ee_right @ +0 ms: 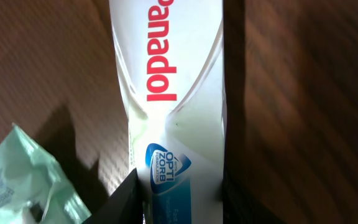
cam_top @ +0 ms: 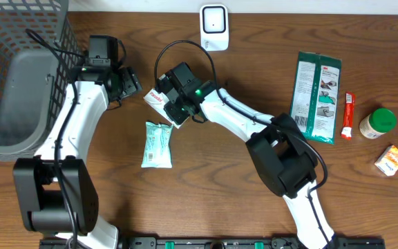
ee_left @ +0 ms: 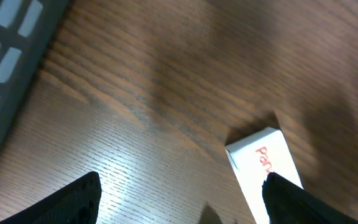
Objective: Scan the item barcode
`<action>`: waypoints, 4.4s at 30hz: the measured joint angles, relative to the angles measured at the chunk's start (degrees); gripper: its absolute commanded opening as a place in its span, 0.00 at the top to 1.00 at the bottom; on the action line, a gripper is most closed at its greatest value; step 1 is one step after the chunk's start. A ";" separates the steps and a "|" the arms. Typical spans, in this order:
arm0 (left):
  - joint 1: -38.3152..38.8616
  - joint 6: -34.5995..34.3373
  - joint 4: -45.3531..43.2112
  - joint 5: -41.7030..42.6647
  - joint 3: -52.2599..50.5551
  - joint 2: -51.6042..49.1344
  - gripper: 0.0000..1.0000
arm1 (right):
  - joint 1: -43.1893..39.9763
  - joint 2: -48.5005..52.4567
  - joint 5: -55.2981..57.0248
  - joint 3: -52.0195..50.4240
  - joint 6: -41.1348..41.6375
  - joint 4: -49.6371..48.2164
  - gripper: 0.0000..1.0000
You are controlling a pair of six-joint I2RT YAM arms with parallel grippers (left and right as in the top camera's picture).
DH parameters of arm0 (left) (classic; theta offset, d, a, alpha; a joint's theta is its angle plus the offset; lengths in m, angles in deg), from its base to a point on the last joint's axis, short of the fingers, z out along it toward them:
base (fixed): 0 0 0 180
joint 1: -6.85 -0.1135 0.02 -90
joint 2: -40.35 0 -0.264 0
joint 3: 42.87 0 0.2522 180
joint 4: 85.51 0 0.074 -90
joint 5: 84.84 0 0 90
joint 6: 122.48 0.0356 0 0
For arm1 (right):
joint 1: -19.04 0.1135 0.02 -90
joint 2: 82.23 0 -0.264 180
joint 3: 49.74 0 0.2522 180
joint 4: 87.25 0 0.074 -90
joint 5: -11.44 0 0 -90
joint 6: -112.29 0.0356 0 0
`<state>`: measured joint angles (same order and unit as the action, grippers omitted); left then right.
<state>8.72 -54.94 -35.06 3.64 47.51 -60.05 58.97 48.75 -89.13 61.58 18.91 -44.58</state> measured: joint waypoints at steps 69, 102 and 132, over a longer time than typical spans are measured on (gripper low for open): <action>16.02 1.44 -2.95 12.13 0.02 1.20 0.55 | -27.71 -23.69 -15.61 -1.03 -0.04 44.11 0.25; 21.73 4.33 2.40 11.08 -0.13 -10.43 0.58 | -10.10 -23.56 -11.85 -42.53 33.83 -21.33 0.99; 19.78 9.20 -3.13 3.39 0.90 -10.36 0.66 | -15.30 -23.80 -10.69 -42.53 32.46 -17.03 0.99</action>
<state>28.50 -45.73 -38.19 7.03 48.40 -70.41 43.67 24.95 -99.82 19.04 51.37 -61.61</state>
